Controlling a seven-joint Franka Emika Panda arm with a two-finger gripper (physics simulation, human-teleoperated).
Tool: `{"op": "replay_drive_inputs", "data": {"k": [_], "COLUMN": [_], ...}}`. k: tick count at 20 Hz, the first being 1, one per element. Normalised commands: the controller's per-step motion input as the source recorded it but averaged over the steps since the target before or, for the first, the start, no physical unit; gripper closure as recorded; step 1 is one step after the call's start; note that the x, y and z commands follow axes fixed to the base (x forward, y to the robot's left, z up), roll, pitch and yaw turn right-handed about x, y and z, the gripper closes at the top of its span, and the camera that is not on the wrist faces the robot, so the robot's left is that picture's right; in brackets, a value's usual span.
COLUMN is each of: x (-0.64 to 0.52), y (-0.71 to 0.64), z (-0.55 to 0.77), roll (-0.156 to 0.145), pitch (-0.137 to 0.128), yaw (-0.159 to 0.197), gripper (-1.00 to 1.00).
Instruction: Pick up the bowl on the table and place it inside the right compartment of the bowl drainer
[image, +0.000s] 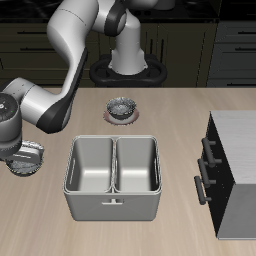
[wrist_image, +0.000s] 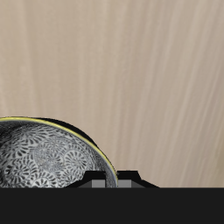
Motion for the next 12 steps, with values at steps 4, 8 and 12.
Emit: {"op": "replay_drive_inputs", "data": {"k": [4,8,12], "x": [-0.06,-0.13,-0.29], "y": [0.00,0.07,0.17], "z": [0.10,0.31,0.71], "roll": [-0.007,-0.001,0.006], "pitch": [-0.011,-0.045,-0.120], "yaw": [-0.005,-0.022,-0.003], "gripper": [1.00,1.00,1.00]}}
